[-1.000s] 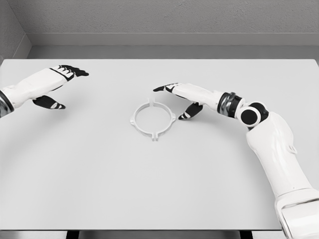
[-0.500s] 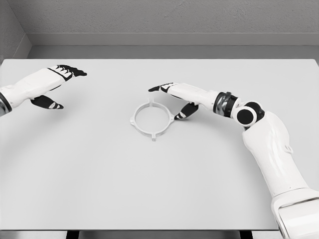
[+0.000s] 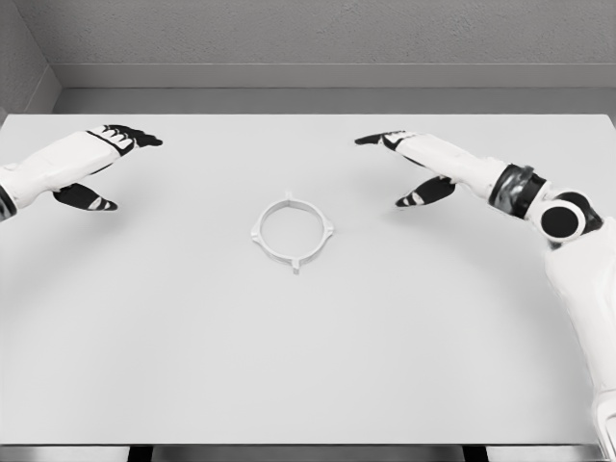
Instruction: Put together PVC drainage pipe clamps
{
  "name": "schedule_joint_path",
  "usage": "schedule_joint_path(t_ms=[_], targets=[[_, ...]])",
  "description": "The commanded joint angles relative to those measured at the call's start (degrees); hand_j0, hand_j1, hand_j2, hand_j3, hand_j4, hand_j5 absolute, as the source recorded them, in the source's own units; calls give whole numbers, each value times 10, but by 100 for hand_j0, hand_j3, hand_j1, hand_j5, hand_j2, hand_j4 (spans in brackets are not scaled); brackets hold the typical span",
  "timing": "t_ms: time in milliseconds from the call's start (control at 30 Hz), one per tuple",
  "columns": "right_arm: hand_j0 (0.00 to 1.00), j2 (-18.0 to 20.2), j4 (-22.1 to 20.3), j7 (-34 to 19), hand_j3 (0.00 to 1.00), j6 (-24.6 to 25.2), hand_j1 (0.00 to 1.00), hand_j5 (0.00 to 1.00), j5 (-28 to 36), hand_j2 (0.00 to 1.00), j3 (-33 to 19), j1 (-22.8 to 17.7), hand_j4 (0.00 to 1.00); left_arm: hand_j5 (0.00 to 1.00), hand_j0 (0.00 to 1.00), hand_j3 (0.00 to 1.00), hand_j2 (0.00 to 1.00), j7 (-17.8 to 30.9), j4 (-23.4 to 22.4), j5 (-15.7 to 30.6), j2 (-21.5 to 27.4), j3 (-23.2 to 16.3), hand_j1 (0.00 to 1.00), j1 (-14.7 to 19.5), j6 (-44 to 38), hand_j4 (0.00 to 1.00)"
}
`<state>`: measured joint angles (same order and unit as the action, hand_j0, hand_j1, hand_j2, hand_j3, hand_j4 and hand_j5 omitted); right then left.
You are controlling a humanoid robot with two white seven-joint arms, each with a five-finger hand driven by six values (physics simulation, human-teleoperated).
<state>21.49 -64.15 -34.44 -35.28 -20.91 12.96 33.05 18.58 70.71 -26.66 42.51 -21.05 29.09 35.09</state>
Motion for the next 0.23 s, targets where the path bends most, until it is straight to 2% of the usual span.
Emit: schedule_joint_path(t_ms=[0, 33, 67, 100, 133, 200], targets=[[97, 172, -141, 1, 97, 3, 97, 97, 215, 97, -20, -10, 97, 100, 100, 100, 100, 0, 0, 6, 11, 0, 100, 0, -1, 100], [98, 229, -195, 1, 98, 3, 98, 98, 287, 98, -27, -41, 98, 100, 100, 100, 100, 0, 1, 8, 16, 0, 100, -1, -1, 100], [99, 267, -220, 1, 99, 3, 99, 99, 336, 99, -39, -69, 99, 100, 100, 100, 100, 1, 0, 7, 21, 6, 100, 0, -1, 100], [99, 279, -241, 1, 99, 3, 99, 99, 350, 99, -51, -103, 99, 100, 100, 100, 100, 1, -7, 7, 21, 24, 100, -2, -1, 100], [99, 280, -262, 1, 99, 3, 99, 99, 350, 99, -65, -136, 99, 100, 100, 100, 100, 1, -15, 8, 21, 26, 100, -1, -1, 100], [99, 276, -270, 1, 99, 3, 99, 99, 347, 99, -68, -160, 99, 100, 100, 100, 100, 1, -16, 8, 21, 26, 100, -3, -1, 100]])
